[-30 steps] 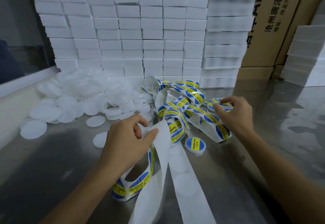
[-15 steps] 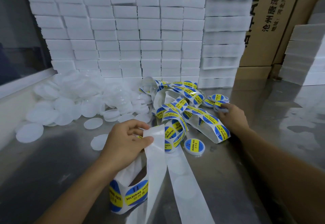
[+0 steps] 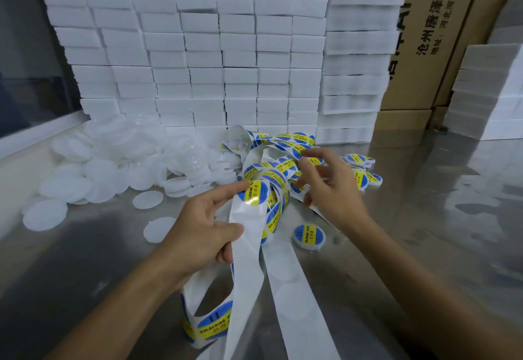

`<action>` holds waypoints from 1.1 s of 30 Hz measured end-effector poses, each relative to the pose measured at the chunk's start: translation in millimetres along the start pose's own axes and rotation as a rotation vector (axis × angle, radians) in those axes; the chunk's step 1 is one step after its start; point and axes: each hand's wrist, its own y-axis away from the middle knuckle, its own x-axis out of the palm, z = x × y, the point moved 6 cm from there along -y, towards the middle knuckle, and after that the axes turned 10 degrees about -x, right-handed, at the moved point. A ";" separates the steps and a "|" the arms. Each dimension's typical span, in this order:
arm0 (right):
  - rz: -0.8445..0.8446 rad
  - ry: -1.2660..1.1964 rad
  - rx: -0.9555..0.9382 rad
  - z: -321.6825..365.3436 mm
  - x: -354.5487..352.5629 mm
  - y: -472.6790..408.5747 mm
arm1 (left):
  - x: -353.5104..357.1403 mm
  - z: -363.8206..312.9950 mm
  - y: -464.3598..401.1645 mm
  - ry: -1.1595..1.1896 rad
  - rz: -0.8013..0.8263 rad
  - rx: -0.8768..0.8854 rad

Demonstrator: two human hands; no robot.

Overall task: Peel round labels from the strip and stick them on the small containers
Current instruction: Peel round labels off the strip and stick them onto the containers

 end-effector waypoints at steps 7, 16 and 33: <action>0.285 -0.475 0.227 21.2 52.1 25.1 | 5.8 -6.2 3.9 -0.037 0.074 0.078; 0.241 -0.710 0.177 12.3 37.2 15.4 | 14.4 -6.9 9.0 -0.203 0.142 0.068; 0.242 0.440 -0.822 55.3 47.2 38.4 | 3.6 1.3 -0.9 0.043 -0.081 0.069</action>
